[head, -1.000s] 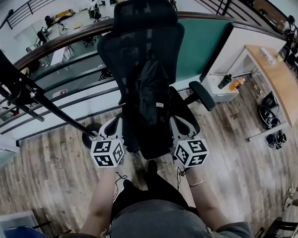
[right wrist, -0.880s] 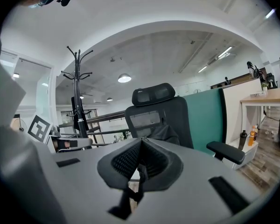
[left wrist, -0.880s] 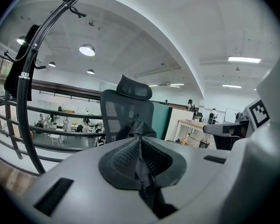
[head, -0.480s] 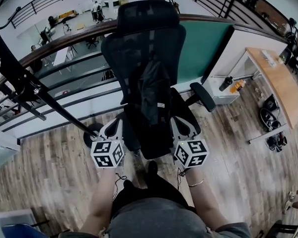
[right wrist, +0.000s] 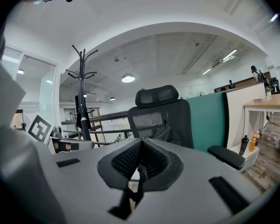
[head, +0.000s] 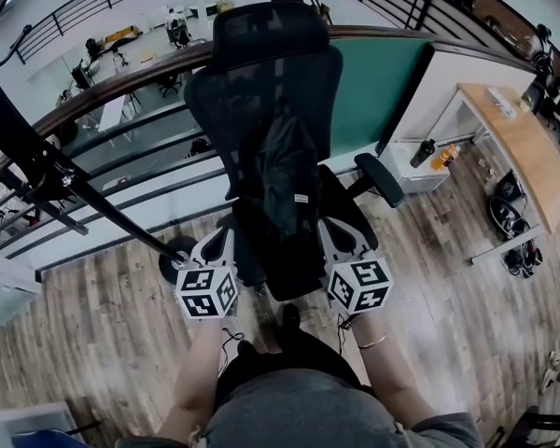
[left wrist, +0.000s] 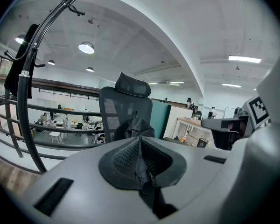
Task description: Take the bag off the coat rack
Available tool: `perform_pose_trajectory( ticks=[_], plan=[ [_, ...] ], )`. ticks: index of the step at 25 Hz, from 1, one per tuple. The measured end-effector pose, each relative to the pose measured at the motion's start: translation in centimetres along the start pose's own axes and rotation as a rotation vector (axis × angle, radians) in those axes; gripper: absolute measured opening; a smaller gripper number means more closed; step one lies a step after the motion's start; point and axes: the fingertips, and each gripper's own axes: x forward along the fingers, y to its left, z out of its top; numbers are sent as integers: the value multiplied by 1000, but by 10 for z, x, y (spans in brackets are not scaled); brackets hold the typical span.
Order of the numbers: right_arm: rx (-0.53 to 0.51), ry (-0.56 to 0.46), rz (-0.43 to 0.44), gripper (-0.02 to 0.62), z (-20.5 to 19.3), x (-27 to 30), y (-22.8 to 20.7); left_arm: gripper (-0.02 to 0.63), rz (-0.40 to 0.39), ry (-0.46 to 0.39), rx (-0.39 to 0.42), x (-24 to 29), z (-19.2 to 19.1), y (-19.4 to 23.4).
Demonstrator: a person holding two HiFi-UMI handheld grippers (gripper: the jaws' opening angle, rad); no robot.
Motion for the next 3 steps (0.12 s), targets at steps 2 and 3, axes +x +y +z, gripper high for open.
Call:
perform_pose_trajectory(
  ticks=[2, 3],
  plan=[
    [0, 3, -1, 2, -1, 1, -2, 34, -1, 3, -3, 2, -2, -1],
    [1, 4, -1, 2, -2, 1, -2, 34, -1, 4, -4, 3, -3, -2]
  ],
)
